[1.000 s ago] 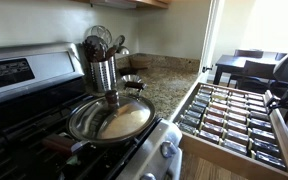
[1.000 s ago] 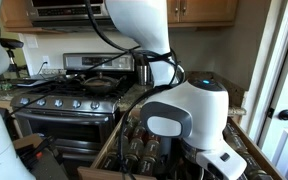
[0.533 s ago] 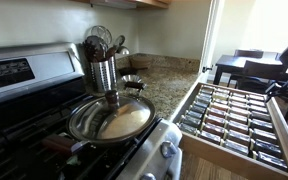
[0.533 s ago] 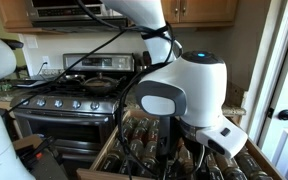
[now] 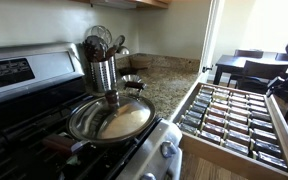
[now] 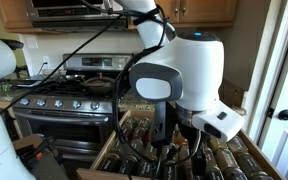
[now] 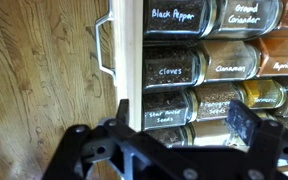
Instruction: Open the topmost drawer on the right
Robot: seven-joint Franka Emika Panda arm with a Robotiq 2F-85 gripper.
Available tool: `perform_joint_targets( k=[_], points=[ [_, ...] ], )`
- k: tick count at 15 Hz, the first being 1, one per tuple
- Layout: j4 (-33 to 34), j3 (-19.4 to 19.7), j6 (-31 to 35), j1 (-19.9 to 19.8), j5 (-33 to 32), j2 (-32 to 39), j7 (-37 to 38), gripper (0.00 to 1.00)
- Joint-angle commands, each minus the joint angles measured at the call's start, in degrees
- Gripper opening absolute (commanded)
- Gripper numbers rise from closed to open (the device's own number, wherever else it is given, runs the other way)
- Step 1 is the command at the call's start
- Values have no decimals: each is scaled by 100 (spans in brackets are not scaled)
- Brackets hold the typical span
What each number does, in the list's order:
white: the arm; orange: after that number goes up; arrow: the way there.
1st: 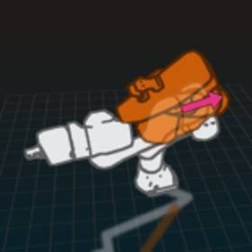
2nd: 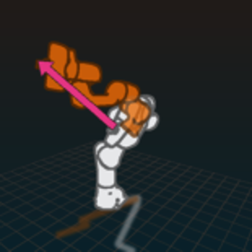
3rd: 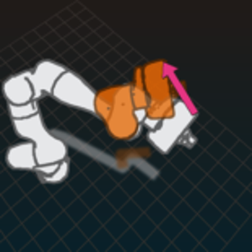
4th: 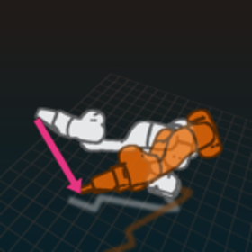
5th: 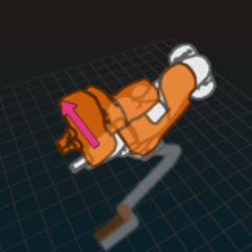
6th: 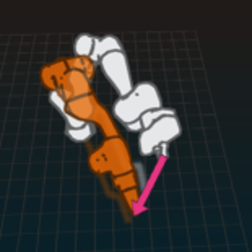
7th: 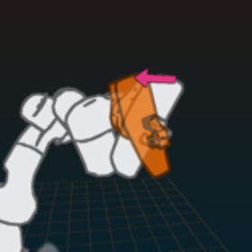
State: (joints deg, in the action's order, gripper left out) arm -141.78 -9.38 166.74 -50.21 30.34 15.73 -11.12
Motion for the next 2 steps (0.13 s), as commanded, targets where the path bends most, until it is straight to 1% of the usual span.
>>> perform_joint_targets(
  k=[1,2],
  points=[
    [-11,0,-4,0,0,-11,0,100],
    [-18,0,-5,0,0,-13,0,100]
  ],
)
